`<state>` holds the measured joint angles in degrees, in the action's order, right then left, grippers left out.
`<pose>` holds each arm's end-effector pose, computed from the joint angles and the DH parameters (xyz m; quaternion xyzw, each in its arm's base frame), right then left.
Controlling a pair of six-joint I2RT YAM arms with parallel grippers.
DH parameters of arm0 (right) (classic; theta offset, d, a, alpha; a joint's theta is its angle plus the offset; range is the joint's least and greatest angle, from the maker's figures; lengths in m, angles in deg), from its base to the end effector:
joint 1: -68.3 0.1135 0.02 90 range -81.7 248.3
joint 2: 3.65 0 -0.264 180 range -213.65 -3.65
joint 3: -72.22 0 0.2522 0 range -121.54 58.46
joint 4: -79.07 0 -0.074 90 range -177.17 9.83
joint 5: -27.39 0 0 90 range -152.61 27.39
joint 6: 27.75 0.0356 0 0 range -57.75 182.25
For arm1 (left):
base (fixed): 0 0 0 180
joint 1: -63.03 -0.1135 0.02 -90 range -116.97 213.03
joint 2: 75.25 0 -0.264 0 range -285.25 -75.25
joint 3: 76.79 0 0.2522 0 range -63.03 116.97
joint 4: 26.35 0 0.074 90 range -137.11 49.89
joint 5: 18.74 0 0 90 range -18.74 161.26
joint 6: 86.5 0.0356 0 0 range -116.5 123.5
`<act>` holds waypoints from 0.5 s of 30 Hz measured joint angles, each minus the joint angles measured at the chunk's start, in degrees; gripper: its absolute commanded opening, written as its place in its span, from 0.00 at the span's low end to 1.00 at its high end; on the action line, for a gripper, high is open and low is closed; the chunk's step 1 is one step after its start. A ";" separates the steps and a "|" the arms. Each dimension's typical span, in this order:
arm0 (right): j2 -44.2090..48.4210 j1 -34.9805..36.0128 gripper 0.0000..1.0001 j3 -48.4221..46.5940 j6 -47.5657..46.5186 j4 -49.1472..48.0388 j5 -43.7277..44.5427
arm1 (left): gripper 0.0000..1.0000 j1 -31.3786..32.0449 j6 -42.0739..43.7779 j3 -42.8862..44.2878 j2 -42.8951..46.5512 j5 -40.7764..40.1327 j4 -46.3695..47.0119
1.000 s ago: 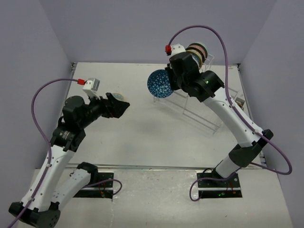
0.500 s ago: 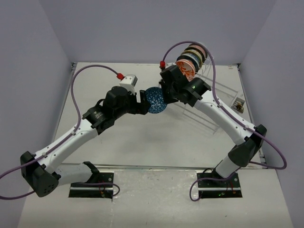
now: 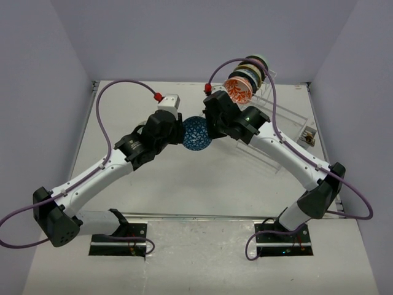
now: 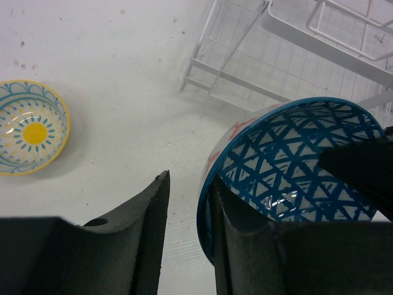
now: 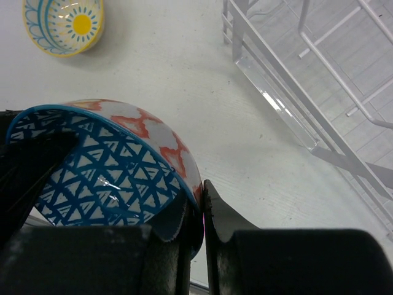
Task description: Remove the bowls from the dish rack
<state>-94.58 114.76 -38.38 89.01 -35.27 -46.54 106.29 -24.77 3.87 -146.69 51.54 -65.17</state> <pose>0.2393 0.2375 0.3845 -0.1054 0.9135 0.1172 0.3751 0.2110 -0.1820 0.3511 0.0257 0.8555 -0.1696 0.4886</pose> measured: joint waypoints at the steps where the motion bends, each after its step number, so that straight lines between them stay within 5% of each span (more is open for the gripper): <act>1: 0.09 0.04 0.00 0.13 0.17 -0.11 -0.02 | 0.34 -0.02 -0.02 0.09 -0.33 -0.24 -0.11; 4: 0.26 0.09 0.00 0.46 0.37 -0.17 -0.07 | 0.26 0.02 -0.04 0.17 -1.07 -0.39 -0.17; 5: 0.26 0.09 0.00 0.50 0.57 -0.26 -0.15 | 0.02 0.04 -0.09 0.17 -1.20 -0.24 -0.13; 9: 0.26 -0.02 0.00 0.72 0.76 -0.68 0.22 | 0.00 0.63 -0.20 0.90 -1.25 0.02 0.00; 11: 0.28 0.04 0.28 0.72 0.79 -0.98 0.28 | 0.00 0.63 -0.26 0.98 -1.22 -0.50 -0.31; 15: 1.22 0.11 0.54 0.74 1.40 -1.11 0.68 | 0.00 -0.15 -0.68 1.03 -1.33 -6.01 -4.07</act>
<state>-93.36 114.87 -37.64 90.41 -36.38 -45.86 106.14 -25.45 4.89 -148.02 45.53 -69.23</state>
